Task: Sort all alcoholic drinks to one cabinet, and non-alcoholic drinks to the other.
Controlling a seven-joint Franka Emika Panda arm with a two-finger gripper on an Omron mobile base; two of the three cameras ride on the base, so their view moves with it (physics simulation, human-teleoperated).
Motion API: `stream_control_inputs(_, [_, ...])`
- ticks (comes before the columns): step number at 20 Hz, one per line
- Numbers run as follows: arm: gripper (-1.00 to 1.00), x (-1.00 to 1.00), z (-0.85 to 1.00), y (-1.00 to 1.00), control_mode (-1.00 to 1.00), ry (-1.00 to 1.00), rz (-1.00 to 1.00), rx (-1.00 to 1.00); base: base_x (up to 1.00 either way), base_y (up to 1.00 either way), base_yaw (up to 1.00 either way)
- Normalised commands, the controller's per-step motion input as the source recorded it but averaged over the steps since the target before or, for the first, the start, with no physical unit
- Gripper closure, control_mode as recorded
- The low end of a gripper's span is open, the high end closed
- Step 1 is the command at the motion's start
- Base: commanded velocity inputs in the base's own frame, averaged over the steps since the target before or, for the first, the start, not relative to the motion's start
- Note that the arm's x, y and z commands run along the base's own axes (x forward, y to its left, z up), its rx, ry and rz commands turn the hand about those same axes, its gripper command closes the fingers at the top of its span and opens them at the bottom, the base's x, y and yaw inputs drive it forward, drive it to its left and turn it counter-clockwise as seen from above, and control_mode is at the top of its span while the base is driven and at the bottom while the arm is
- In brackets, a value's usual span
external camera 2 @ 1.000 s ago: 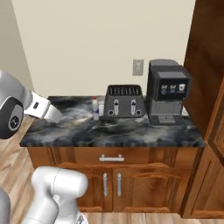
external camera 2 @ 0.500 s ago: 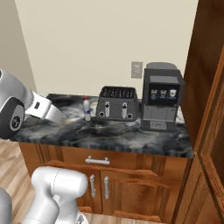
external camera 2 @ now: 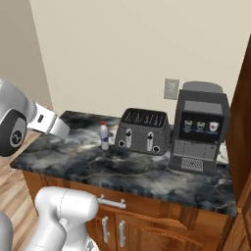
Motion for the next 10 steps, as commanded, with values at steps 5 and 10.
stream_control_inputs(5, [-1.00, 0.00, 0.00, 0.00, 1.00, 0.00, 0.00, 0.00, 0.45, -0.20, 0.16])
stream_control_inputs(10, [-1.00, 0.00, 0.00, 0.00, 1.00, 0.00, 0.00, 0.00, 0.39, -0.23, 0.02])
